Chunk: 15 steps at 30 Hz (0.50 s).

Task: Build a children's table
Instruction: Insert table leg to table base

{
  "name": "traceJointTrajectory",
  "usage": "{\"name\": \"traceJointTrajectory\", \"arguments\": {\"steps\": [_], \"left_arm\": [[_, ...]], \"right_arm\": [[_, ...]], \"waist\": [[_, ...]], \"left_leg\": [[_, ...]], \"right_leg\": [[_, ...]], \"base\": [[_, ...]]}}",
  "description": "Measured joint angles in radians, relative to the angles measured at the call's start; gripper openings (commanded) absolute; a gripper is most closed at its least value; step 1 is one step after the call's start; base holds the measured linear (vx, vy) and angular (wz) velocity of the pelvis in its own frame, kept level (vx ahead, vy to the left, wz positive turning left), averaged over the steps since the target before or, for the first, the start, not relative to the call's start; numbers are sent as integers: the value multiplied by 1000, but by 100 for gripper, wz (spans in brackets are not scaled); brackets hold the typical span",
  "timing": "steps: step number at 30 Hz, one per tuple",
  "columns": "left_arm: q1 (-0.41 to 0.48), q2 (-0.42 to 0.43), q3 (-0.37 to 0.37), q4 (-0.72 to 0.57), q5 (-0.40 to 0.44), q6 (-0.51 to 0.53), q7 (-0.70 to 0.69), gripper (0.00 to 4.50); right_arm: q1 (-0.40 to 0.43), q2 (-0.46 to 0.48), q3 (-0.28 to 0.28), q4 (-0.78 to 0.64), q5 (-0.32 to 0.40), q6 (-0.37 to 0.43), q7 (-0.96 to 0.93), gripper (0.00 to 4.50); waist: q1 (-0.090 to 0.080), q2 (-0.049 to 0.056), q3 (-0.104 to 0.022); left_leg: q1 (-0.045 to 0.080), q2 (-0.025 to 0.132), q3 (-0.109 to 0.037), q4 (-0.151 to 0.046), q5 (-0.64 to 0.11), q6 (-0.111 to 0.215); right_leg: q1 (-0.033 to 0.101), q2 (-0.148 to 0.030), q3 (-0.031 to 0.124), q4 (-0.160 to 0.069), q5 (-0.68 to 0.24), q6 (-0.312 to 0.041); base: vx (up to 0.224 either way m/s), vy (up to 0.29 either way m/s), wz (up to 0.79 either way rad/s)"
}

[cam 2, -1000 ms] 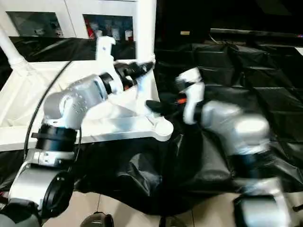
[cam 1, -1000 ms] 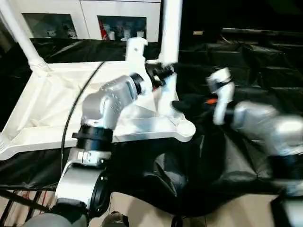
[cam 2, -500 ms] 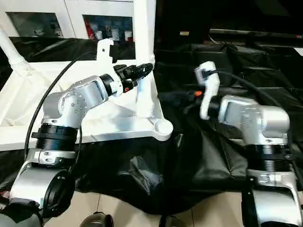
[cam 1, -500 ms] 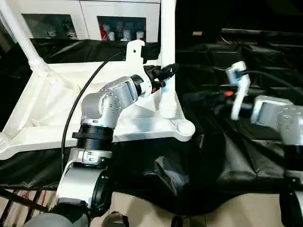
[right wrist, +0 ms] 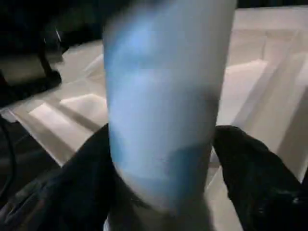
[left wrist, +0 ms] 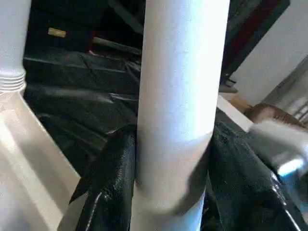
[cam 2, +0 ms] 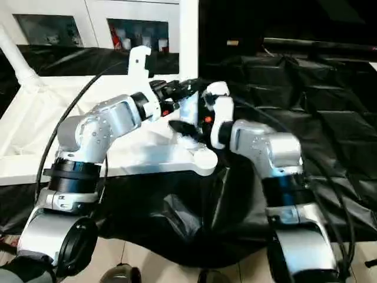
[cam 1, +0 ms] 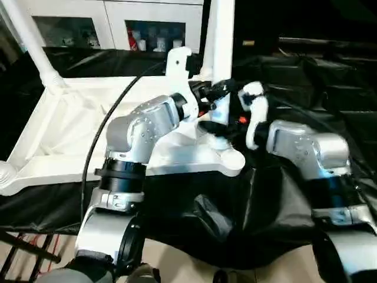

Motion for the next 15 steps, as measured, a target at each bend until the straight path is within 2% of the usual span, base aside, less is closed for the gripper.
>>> {"name": "traceJointTrajectory", "arguments": {"steps": [13,14,15], "left_arm": [[0,5,-1,-2,0,-4,10,195],[0,10,-9,-2,1,-5,1,251],[0,13,-13,-2,1,-5,-6,251]], "right_arm": [[1,0,-1,-1,1,-14,33,208],[5,-3,-1,-2,1,-16,40,199],[7,-5,-1,-4,2,-16,45,199]], "waist": [[0,0,0],[0,0,0],[0,0,0]], "left_leg": [[0,0,0,0,0,-1],[0,0,0,0,0,-1],[0,0,0,0,0,-1]], "right_leg": [[0,0,0,0,0,0],[0,0,0,0,0,0],[0,0,0,0,0,0]], "base": [[0,0,0],[0,0,0],[0,0,0]]}}
